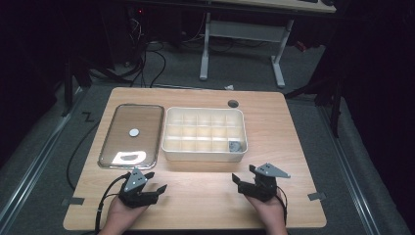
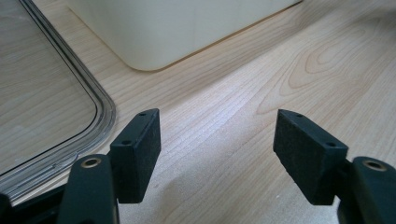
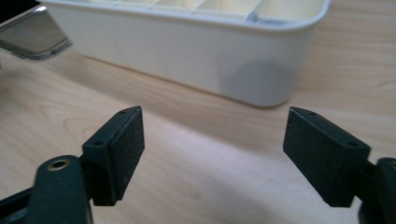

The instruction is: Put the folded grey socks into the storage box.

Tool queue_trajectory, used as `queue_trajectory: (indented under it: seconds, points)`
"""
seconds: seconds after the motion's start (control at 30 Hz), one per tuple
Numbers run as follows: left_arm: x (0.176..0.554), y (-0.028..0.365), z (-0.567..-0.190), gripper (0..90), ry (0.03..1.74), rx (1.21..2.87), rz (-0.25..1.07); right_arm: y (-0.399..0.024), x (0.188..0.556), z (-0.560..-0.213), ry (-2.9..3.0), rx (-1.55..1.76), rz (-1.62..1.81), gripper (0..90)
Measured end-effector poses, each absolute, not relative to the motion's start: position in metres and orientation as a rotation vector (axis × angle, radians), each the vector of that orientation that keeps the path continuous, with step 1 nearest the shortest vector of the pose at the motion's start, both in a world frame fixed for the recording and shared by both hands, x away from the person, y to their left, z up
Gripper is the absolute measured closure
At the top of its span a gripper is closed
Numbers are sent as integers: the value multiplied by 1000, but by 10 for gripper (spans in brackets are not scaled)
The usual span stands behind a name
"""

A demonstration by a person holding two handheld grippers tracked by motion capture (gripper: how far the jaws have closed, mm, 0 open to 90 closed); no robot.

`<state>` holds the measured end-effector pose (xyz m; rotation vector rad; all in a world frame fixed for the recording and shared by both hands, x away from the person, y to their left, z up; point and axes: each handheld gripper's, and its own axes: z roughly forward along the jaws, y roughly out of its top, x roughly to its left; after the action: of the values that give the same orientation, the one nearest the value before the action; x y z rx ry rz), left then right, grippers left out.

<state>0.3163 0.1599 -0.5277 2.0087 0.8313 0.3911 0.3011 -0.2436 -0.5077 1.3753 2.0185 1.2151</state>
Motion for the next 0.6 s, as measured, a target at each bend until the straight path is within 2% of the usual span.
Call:
queue_trajectory:
  seconds: [0.13,0.6]
  points:
    - [315,160,-527,322,849,1989,393,-238,281,-519,1980,1336,1246,157]
    - [304,166,-525,308,867,1962,417,-235,278,-526,1994,1275,1276,162]
